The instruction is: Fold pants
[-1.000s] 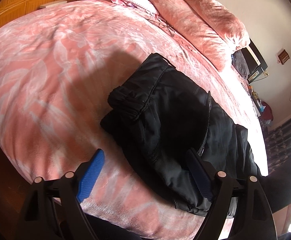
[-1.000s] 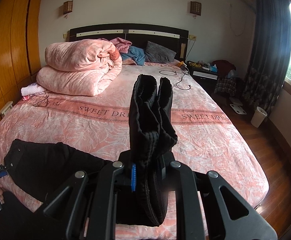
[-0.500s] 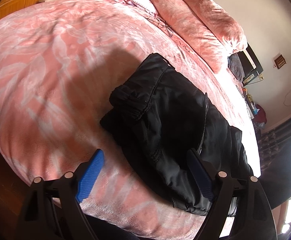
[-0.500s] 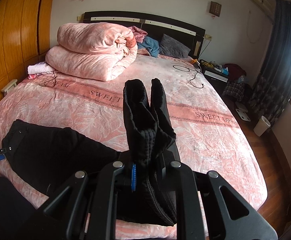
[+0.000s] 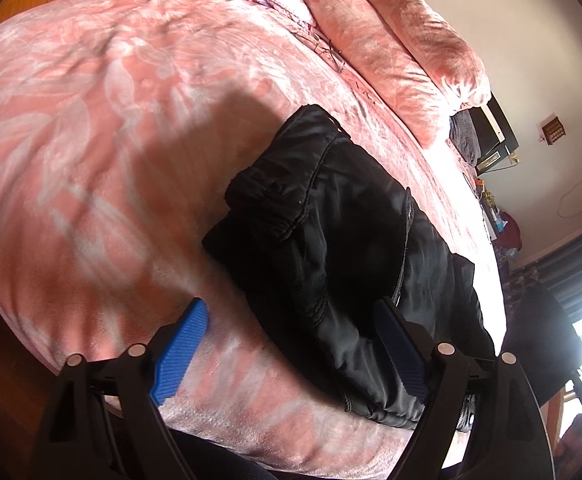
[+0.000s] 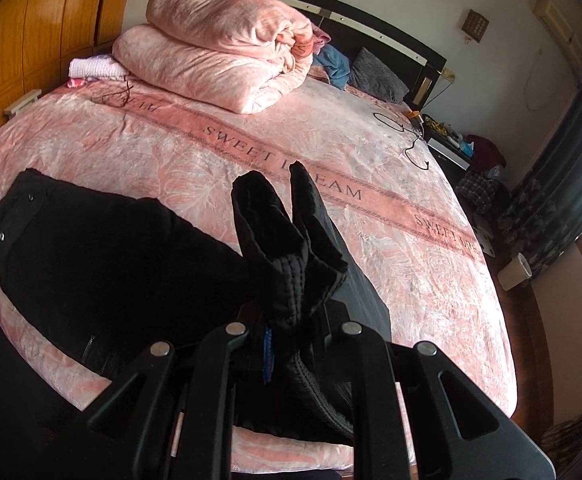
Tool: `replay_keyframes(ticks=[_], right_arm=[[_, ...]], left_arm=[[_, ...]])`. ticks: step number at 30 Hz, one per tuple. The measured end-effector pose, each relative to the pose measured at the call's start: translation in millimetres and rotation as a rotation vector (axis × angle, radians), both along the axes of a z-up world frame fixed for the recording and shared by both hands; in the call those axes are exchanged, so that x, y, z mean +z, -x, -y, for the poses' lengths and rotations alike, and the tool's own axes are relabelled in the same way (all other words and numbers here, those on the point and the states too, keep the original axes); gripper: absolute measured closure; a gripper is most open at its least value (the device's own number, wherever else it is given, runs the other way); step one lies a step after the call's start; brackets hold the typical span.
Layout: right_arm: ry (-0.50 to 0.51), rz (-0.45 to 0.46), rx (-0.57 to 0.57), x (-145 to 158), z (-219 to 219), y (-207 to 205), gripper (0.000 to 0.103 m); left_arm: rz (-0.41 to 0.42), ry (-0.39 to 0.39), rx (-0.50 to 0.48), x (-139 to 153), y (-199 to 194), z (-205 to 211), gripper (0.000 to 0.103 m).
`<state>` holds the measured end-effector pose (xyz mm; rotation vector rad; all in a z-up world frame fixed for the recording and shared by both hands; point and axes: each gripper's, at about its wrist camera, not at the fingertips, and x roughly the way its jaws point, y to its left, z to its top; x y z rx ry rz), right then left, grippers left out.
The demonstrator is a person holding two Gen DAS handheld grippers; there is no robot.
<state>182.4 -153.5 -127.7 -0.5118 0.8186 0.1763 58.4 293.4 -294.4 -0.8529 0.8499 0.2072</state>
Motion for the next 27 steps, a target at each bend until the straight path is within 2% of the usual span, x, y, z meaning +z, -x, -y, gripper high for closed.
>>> replay_keyframes(ticks=[4,9,22,27], right_arm=[[0.05,-0.031,0.035,-26,-20,7,0.09],[0.089,-0.054,0.049,-45,-34,12,0.09],[0.23,-0.028,0.086,-91,-62,29,0.09],[0.229,-0.061,0.101,-112,-66,36,0.089]], left_arm=[[0.007,0.016,0.003,-2,3,-3,0.017],[0.014,0.027,0.001,-2,4,-6,0.017],[0.019,0.022,-0.009,-1,8,-7,0.017],[0.016,0.017,-0.016,0,7,-6,0.017]])
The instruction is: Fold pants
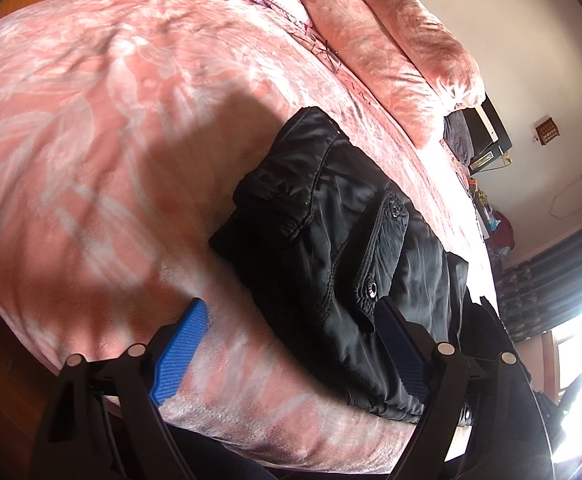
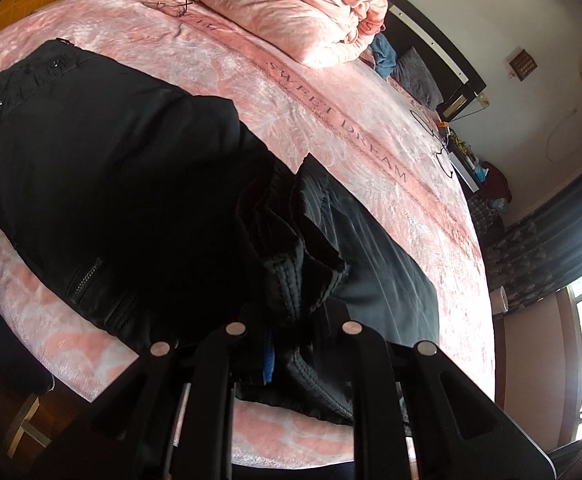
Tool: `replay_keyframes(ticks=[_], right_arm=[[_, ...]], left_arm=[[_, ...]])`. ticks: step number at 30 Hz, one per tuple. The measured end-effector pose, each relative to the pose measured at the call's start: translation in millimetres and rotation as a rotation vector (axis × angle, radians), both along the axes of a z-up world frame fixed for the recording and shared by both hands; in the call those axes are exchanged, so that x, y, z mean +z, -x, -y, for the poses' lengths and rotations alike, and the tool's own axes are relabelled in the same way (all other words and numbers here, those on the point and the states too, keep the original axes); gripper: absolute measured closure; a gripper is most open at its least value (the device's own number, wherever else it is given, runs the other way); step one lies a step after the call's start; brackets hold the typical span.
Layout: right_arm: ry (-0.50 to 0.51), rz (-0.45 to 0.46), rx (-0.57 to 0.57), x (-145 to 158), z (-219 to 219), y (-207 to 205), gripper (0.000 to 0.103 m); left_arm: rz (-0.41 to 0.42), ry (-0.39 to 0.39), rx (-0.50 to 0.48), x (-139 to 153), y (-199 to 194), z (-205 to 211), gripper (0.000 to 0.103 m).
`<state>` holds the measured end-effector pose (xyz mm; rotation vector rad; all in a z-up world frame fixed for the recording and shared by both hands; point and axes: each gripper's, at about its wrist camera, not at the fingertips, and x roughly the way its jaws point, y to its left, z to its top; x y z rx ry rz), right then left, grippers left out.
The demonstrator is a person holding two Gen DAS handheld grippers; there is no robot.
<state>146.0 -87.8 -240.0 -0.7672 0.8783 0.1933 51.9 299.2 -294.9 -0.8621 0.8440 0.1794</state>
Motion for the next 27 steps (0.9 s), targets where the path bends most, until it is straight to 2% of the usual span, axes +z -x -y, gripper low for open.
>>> replay_keyframes(ticks=[13,22,25,27], right_arm=[[0.019,-0.074,0.031,-39,-12,4,0.088],[0.03,-0.085,0.058,-48,-17,13,0.073],[0.013,-0.088,0.065,-43,-18,19,0.062],[-0.048,-0.116,0.084,-34,-18,24,0.033]], left_arm=[[-0.018,-0.014,-0.009,0,-9,3,0.017],[-0.027,-0.019,-0.018,-1,-9,4,0.016],[-0.026,-0.019,-0.017,-1,-9,4,0.016],[-0.022,-0.016,-0.015,-1,-7,4,0.016]])
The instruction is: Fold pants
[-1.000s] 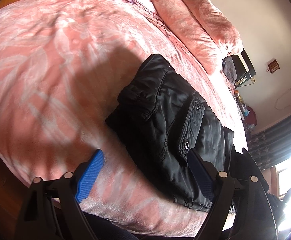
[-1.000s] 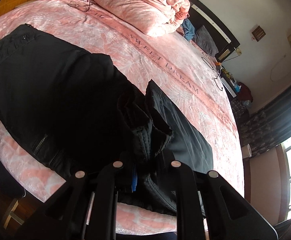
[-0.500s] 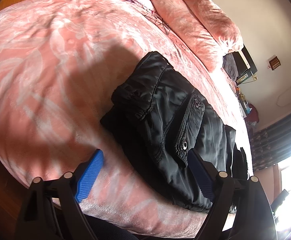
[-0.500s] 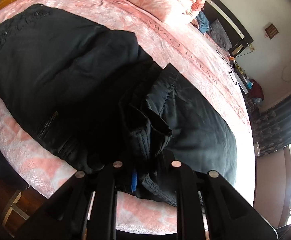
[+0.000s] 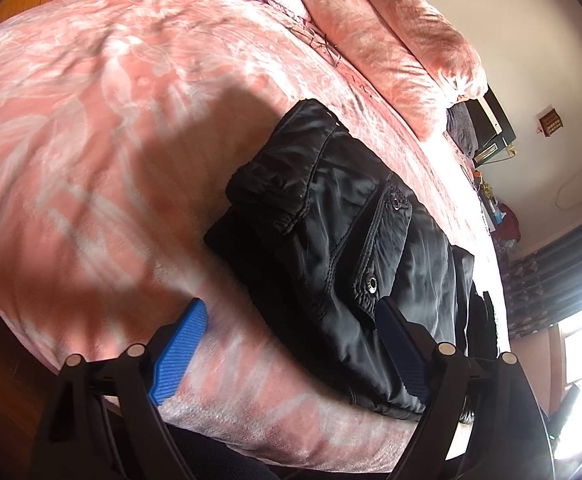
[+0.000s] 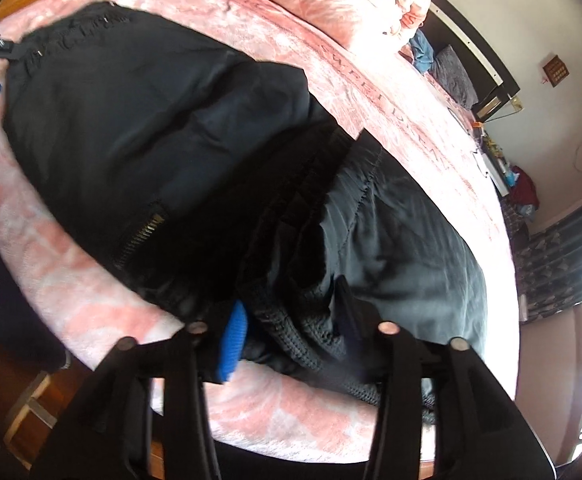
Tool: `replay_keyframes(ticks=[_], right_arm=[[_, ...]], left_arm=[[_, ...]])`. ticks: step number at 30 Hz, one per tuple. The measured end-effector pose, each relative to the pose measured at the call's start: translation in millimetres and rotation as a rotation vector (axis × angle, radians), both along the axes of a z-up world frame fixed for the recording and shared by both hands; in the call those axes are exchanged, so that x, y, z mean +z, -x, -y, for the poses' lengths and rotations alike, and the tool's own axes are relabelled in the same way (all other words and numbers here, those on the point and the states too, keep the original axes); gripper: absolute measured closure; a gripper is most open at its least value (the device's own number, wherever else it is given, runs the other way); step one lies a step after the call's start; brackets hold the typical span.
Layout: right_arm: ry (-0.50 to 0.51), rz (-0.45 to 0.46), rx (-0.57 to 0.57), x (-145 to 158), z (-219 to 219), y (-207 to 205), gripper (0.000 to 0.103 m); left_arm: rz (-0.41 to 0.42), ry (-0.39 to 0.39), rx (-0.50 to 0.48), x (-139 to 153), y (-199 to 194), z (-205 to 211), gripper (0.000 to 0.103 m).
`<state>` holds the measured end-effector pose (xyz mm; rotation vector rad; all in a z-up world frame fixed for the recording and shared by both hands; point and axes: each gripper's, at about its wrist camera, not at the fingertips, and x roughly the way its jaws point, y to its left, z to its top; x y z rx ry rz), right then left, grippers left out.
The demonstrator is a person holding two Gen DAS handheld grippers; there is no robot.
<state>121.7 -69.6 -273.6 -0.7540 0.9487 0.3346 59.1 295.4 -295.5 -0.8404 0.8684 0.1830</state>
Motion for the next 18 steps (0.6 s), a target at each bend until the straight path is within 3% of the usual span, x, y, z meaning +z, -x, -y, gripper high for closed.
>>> replay_keyframes(ticks=[1,3,7,9,15,16,18], right_arm=[[-0.041,-0.015,0.009,6,0,4,0.022],[-0.088,-0.038,0.014,15,1,8,0.022],[-0.276,-0.099,-0.068,47,22,-4,0.034],[-0.34,-0.117,-0.143,58,38,-17,0.034],[-0.33,-0.194,-0.195,49,42,-44,0.037],[-0.318,-0.207,-0.206,44,41,-47,0.04],[-0.319,-0.26,-0.225,34,41,-52,0.064]], left_arm=[[0.002,0.002,0.002,0,1,0,0.016],[0.007,0.004,0.004,0,3,-1,0.016],[0.017,0.012,0.008,1,6,-1,0.016],[0.025,0.014,0.008,1,7,-2,0.016],[0.031,0.022,0.004,1,6,-3,0.015],[0.031,0.024,0.004,0,5,-3,0.015],[0.028,0.028,0.004,0,4,-5,0.015]])
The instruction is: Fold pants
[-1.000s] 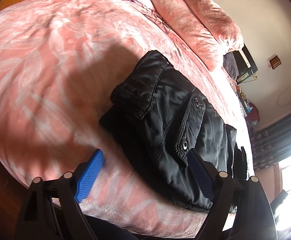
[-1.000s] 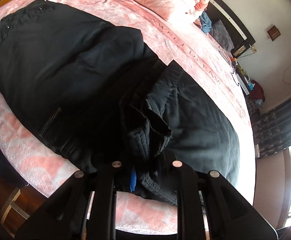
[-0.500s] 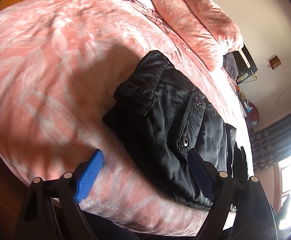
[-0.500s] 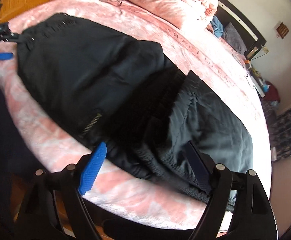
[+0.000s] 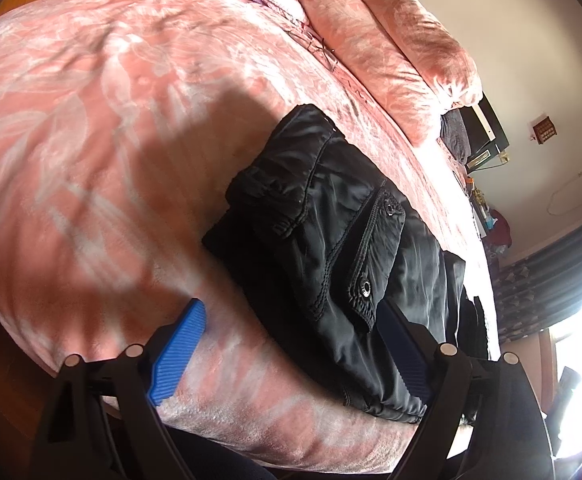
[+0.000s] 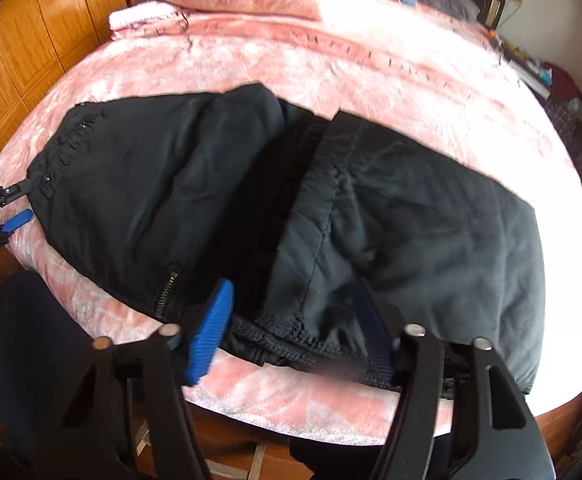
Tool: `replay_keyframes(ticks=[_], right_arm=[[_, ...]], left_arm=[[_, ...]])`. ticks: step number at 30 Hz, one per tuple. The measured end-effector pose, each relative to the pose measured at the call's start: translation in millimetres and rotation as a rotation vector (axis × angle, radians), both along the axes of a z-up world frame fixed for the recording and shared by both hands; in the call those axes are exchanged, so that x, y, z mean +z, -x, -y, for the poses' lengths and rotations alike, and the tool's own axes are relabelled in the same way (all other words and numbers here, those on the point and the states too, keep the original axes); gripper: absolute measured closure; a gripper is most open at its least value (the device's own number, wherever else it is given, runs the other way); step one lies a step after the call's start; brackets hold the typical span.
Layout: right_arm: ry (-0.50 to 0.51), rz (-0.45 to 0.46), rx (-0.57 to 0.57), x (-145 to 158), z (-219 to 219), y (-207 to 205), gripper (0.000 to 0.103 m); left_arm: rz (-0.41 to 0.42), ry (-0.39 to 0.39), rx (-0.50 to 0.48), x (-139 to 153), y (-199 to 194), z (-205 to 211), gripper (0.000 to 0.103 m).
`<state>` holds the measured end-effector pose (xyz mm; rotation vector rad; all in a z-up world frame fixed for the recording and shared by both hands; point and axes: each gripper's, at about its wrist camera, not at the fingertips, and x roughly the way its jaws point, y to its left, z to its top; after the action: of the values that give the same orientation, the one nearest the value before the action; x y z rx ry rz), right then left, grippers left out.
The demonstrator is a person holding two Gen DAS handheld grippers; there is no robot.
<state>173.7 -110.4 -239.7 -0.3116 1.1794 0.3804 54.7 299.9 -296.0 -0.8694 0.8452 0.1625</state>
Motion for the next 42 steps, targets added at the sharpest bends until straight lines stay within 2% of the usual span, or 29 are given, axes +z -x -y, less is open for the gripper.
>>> replay_keyframes(ticks=[1,2,9,16,18,20,22,24,26,28,32,35,37,42], right_arm=[[-0.029,-0.043,-0.004,-4,2,-2,0.086],[-0.052,-0.071,-0.01,-7,4,-4,0.09],[-0.117,-0.032,0.016,19,9,10,0.093],[-0.08,-0.123,0.057,-12,3,6,0.092],[-0.078,-0.133,0.086,-11,1,5,0.084],[-0.093,-0.175,0.119,-7,0,3,0.06],[-0.086,-0.199,0.179,6,-4,-2,0.06],[-0.103,-0.229,0.238,23,-9,-13,0.055],[-0.134,-0.272,0.304,46,-20,-33,0.032],[-0.151,-0.305,0.401,67,-38,-56,0.023],[-0.1,-0.374,0.581,81,-99,-100,0.015],[-0.063,-0.414,0.689,76,-157,-125,0.014],[-0.071,-0.493,0.748,63,-196,-139,0.014],[-0.059,-0.621,0.83,17,-278,-162,0.013]], left_arm=[[-0.001,0.002,-0.001,0,-1,0,0.015],[-0.001,0.004,0.0,0,0,-1,0.015],[-0.003,0.002,0.006,-1,-2,0,0.015],[-0.024,-0.002,0.002,-3,-5,1,0.014],[-0.034,-0.007,0.002,-2,-6,1,0.014],[-0.051,-0.016,-0.005,-1,-8,2,0.014],[-0.049,-0.011,0.003,3,-6,1,0.014],[-0.025,0.067,0.037,3,0,-4,0.011],[-0.015,0.156,0.077,-3,4,-9,0.011],[-0.009,0.236,0.117,-9,7,-16,0.011],[-0.021,0.328,0.183,-16,4,-26,0.01],[-0.035,0.353,0.218,-20,-3,-28,0.01],[-0.041,0.365,0.232,-24,-8,-28,0.01],[-0.052,0.398,0.247,-31,-25,-29,0.01]])
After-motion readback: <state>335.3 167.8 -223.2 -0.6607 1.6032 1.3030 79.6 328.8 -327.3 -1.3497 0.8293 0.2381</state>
